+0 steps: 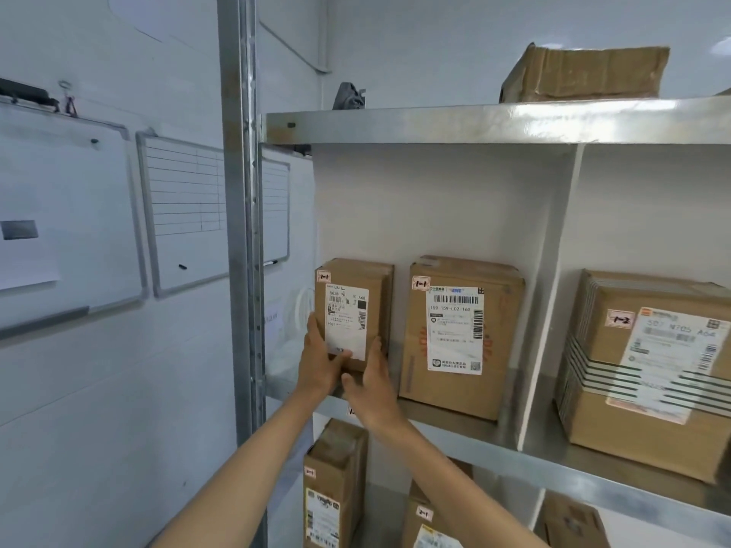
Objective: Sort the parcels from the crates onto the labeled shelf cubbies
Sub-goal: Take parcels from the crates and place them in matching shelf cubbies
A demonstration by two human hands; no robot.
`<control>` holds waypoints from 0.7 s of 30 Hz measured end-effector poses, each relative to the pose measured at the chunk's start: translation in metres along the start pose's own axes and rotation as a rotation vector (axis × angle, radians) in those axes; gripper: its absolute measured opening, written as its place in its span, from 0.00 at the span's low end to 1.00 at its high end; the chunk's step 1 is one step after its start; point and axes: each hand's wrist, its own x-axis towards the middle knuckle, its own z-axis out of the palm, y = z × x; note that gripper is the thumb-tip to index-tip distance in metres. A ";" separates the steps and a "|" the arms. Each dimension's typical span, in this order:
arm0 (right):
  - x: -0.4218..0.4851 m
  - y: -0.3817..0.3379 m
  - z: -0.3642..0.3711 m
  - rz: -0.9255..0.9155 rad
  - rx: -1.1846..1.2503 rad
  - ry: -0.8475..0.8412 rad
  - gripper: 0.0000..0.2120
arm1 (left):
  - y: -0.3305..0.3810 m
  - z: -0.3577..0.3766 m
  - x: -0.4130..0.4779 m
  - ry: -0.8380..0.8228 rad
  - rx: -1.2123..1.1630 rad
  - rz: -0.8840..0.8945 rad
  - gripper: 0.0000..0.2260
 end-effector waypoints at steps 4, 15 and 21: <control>0.001 0.000 0.001 -0.005 0.001 0.001 0.41 | -0.002 -0.001 0.006 -0.028 -0.008 0.000 0.36; -0.038 -0.024 -0.023 -0.253 0.034 -0.020 0.36 | 0.041 -0.015 -0.033 0.228 0.104 0.026 0.28; -0.087 -0.037 -0.080 -0.465 -0.040 0.116 0.26 | 0.102 -0.009 -0.075 0.387 0.010 0.248 0.15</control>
